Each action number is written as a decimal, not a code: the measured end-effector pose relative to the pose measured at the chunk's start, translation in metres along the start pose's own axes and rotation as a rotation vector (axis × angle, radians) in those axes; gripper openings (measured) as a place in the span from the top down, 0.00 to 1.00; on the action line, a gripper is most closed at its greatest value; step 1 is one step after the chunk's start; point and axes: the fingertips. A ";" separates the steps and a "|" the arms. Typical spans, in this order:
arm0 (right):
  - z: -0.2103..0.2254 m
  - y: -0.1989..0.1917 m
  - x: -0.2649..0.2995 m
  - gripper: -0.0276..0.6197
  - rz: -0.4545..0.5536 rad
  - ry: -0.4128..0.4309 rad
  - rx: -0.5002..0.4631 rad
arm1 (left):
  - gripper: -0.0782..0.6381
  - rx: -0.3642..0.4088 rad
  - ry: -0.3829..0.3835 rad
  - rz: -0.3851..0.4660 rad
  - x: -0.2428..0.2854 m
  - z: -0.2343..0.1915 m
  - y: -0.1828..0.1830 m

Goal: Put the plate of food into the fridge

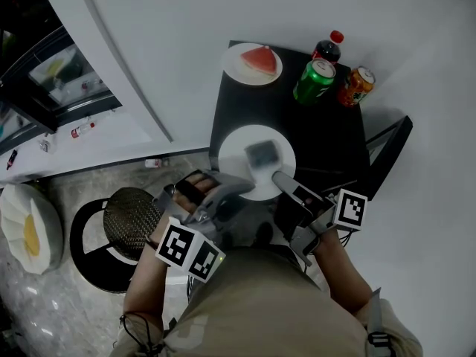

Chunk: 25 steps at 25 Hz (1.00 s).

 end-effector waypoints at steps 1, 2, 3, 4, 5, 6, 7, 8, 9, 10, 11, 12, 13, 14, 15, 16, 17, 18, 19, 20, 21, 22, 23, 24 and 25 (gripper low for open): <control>0.001 0.000 -0.001 0.86 0.005 -0.002 0.006 | 0.78 -0.006 0.002 0.003 0.000 0.000 0.000; 0.001 -0.001 -0.001 0.86 0.008 -0.004 0.010 | 0.78 -0.011 0.005 0.005 0.000 0.001 0.000; 0.002 -0.001 -0.001 0.86 0.011 -0.005 0.017 | 0.78 -0.016 0.007 0.007 0.000 0.001 0.000; 0.002 -0.001 -0.002 0.86 0.016 -0.004 0.026 | 0.78 -0.022 0.009 0.009 0.000 0.001 -0.001; 0.002 -0.002 -0.002 0.86 0.022 -0.003 0.037 | 0.78 -0.029 0.010 0.011 0.000 0.001 0.000; 0.002 -0.003 -0.003 0.86 0.029 -0.003 0.046 | 0.78 -0.038 0.010 0.015 -0.001 0.001 0.000; 0.001 -0.004 -0.003 0.86 0.036 -0.003 0.051 | 0.78 -0.047 0.010 0.020 -0.003 0.001 0.000; 0.000 -0.007 -0.004 0.86 0.042 -0.004 0.054 | 0.78 -0.055 0.011 0.024 -0.005 0.002 0.000; -0.001 -0.009 -0.005 0.86 0.047 -0.004 0.056 | 0.77 -0.063 0.013 0.029 -0.007 0.003 0.001; -0.002 -0.011 -0.006 0.86 0.051 -0.003 0.059 | 0.77 -0.069 0.015 0.034 -0.009 0.004 0.001; -0.003 -0.013 -0.007 0.86 0.055 -0.001 0.063 | 0.77 -0.074 0.017 0.038 -0.012 0.005 0.002; -0.004 -0.016 -0.008 0.86 0.058 0.000 0.067 | 0.77 -0.077 0.018 0.042 -0.014 0.006 0.003; -0.005 -0.018 -0.009 0.86 0.062 0.001 0.069 | 0.76 -0.079 0.018 0.044 -0.015 0.007 0.004; -0.005 -0.019 -0.009 0.86 0.066 0.000 0.070 | 0.76 -0.080 0.018 0.047 -0.016 0.008 0.004; -0.006 -0.021 -0.010 0.86 0.071 -0.001 0.069 | 0.76 -0.082 0.019 0.050 -0.017 0.009 0.005; -0.006 -0.022 -0.011 0.86 0.076 -0.001 0.068 | 0.76 -0.084 0.018 0.054 -0.018 0.010 0.005; -0.005 -0.024 -0.012 0.86 0.081 -0.001 0.068 | 0.76 -0.088 0.017 0.060 -0.019 0.011 0.005; -0.005 -0.026 -0.013 0.87 0.086 -0.001 0.069 | 0.76 -0.093 0.016 0.067 -0.021 0.013 0.005; -0.005 -0.028 -0.015 0.87 0.091 0.001 0.070 | 0.75 -0.101 0.015 0.075 -0.023 0.014 0.005; -0.005 -0.030 -0.016 0.87 0.096 0.003 0.070 | 0.74 -0.108 0.014 0.081 -0.025 0.015 0.005; -0.006 -0.033 -0.017 0.87 0.103 0.004 0.070 | 0.72 -0.114 0.014 0.086 -0.027 0.015 0.005; -0.006 -0.035 -0.019 0.87 0.112 0.004 0.071 | 0.71 -0.119 0.013 0.091 -0.029 0.016 0.005; -0.007 -0.037 -0.021 0.87 0.122 0.003 0.071 | 0.71 -0.122 0.012 0.097 -0.032 0.017 0.005; -0.007 -0.039 -0.023 0.87 0.133 0.002 0.070 | 0.71 -0.124 0.011 0.103 -0.034 0.018 0.005; -0.007 -0.040 -0.025 0.87 0.144 0.000 0.071 | 0.71 -0.127 0.011 0.108 -0.036 0.019 0.005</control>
Point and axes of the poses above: the fingertips, and each gripper's own axes: x forward along the fingers, z to its right, y out of its top, and after that the axes turned 9 degrees about -z, right-handed
